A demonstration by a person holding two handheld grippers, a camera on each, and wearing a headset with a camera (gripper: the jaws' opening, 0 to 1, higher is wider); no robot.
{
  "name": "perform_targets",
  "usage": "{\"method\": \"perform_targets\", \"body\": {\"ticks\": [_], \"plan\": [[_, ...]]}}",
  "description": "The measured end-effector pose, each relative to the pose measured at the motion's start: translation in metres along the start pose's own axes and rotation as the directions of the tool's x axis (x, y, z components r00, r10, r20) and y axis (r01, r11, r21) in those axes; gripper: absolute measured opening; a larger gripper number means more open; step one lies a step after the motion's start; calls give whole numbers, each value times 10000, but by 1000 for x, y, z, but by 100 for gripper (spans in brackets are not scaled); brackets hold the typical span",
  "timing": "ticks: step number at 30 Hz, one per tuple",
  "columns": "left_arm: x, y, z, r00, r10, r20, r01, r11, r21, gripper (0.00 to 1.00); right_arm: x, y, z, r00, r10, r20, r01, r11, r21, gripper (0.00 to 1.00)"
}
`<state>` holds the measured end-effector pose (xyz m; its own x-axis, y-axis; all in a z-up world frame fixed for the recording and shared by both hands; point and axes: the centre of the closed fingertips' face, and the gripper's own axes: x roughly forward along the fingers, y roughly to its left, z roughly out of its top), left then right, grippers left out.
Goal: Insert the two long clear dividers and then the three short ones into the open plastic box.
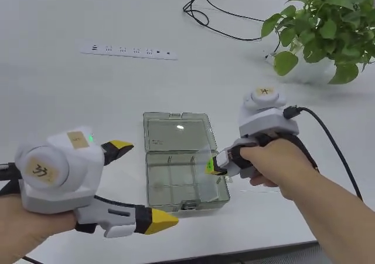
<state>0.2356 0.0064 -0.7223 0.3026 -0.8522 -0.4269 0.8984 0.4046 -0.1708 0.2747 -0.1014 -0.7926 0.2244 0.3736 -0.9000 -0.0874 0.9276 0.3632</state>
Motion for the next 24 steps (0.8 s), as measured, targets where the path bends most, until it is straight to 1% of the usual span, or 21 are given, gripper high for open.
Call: {"method": "perform_targets", "body": {"ticks": [1,3,7,9,11,12,17,21,24], "plan": [[0,0,0,10000,0,14,0,10000,-6,97,0,0,0,10000,-12,11,13,10000,-85,6],[0,1,-1,10000,3,-15,-3,10000,-34,97,1,-2,1,10000,-59,-16,59,10000,33,6],[0,0,0,10000,-20,17,20,10000,-45,97,2,-1,1,9999,-118,8,118,9999,6,6],[0,-1,-1,10000,-35,14,35,10000,-57,97,2,-2,0,9996,-285,27,285,9996,-67,6],[0,0,-1,10000,-26,3,26,10000,-57,97,4,-1,1,9996,-269,102,271,9995,-164,6],[0,0,-1,10000,-29,28,29,10000,-68,97,4,-3,1,9992,-377,113,379,9990,-229,7],[-1,0,-2,10000,-12,9,12,10000,-76,97,3,0,0,9993,-360,134,364,9987,-349,7],[-1,1,-2,10000,29,34,-28,9999,-133,97,3,-1,0,9993,-328,164,333,9989,-336,6],[0,0,-2,10000,8,23,-8,9999,-133,97,2,4,1,9996,-222,196,229,9991,-366,6]]}}
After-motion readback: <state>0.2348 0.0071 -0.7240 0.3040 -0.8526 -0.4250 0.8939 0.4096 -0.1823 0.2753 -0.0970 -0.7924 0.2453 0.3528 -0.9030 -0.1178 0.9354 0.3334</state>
